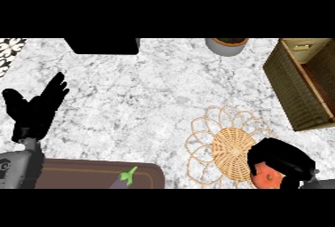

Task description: Pick the squash from the placemat and place it in the basket

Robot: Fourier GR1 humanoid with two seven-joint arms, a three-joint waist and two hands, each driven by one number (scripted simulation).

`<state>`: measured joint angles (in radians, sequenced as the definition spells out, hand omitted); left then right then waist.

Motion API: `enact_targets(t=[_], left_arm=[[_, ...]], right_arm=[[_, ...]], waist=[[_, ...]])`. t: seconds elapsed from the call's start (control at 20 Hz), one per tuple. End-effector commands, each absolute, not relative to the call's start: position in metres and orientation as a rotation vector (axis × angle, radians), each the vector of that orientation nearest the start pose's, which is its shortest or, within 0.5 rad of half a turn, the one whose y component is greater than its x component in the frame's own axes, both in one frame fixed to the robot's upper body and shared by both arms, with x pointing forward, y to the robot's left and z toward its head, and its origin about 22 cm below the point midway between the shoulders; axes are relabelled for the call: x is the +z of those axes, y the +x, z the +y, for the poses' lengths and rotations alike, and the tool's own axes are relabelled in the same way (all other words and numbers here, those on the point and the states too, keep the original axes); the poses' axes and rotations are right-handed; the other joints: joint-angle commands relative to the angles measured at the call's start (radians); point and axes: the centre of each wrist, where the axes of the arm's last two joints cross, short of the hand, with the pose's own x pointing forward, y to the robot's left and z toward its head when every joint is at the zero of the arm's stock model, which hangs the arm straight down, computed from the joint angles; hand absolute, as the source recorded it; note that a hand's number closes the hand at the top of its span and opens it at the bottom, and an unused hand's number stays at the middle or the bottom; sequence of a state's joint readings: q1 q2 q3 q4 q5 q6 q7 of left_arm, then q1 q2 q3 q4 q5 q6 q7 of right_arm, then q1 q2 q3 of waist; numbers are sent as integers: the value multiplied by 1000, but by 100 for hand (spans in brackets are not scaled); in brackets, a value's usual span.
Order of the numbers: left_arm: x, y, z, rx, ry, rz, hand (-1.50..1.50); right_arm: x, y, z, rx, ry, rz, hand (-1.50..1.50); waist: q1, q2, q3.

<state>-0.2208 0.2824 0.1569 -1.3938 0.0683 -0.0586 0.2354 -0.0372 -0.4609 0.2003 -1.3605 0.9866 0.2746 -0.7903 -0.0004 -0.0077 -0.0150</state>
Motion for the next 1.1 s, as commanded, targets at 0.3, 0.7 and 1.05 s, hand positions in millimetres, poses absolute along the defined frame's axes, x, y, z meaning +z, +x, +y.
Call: enact_targets(t=[0.3, 0.7, 1.05], left_arm=[[43, 296, 313, -76, 190, -1400, 0], [43, 299, 308, -104, 171, -1402, 0], [52, 311, 285, -172, 122, -1421, 0]], right_arm=[[-13, 277, -299, 1090, -560, -1295, 150], [33, 330, -256, 388, -798, -1287, 150], [143, 383, -216, -83, -1109, -1412, 150]], waist=[[-4, 24, 9], [59, 24, 15], [126, 31, 6]])
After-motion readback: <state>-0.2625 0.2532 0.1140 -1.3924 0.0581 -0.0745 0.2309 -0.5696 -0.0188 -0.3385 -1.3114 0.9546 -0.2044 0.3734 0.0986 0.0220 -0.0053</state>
